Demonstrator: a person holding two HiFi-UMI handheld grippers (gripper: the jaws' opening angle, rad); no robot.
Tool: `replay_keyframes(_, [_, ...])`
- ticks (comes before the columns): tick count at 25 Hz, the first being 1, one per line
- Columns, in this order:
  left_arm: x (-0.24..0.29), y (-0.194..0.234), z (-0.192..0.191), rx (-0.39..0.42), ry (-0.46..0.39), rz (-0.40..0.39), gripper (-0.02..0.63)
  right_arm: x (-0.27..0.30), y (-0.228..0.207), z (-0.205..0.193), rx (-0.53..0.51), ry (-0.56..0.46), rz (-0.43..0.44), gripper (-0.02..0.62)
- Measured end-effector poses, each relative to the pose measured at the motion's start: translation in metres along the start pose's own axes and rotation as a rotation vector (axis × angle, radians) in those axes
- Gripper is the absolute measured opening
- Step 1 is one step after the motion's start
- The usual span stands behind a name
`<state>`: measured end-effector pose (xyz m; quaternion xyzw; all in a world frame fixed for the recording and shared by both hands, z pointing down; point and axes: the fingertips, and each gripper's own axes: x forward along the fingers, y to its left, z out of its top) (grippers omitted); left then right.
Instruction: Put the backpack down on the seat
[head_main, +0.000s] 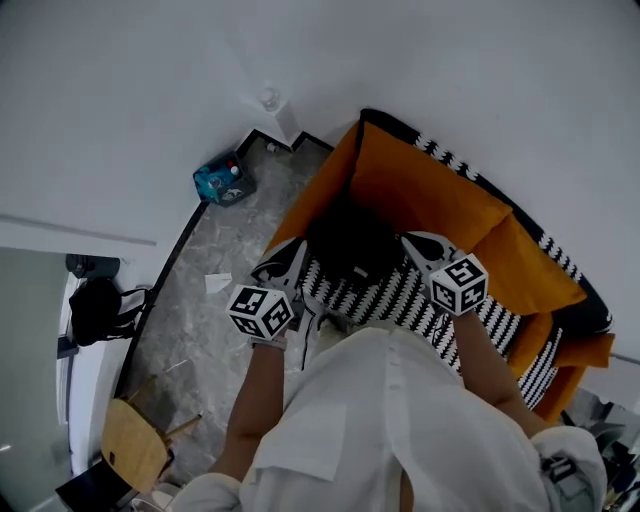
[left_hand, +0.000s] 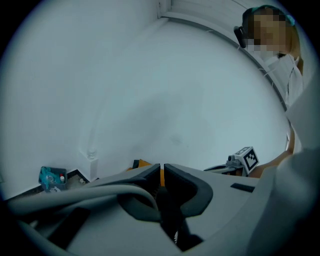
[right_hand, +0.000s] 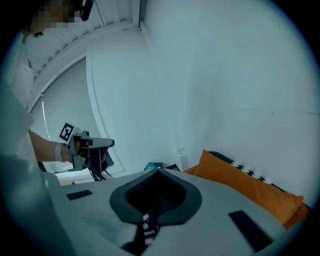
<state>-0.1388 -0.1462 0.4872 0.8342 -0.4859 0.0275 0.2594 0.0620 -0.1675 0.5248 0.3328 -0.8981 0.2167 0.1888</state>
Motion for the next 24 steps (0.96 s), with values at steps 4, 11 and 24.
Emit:
replay_keyframes(4, [-0.001, -0.004, 0.005, 0.006, -0.01, -0.014, 0.044, -0.007, 0.001, 0.002, -0.006, 0.003, -0.021, 0.017])
replay_keyframes(11, [-0.014, -0.002, -0.002, -0.005, -0.004, -0.019, 0.044, -0.011, 0.013, 0.0, -0.032, 0.019, -0.013, 0.017])
replay_keyframes(24, [-0.033, 0.012, -0.001, -0.021, -0.019, -0.004, 0.044, -0.002, 0.029, 0.004, -0.055, 0.021, -0.005, 0.017])
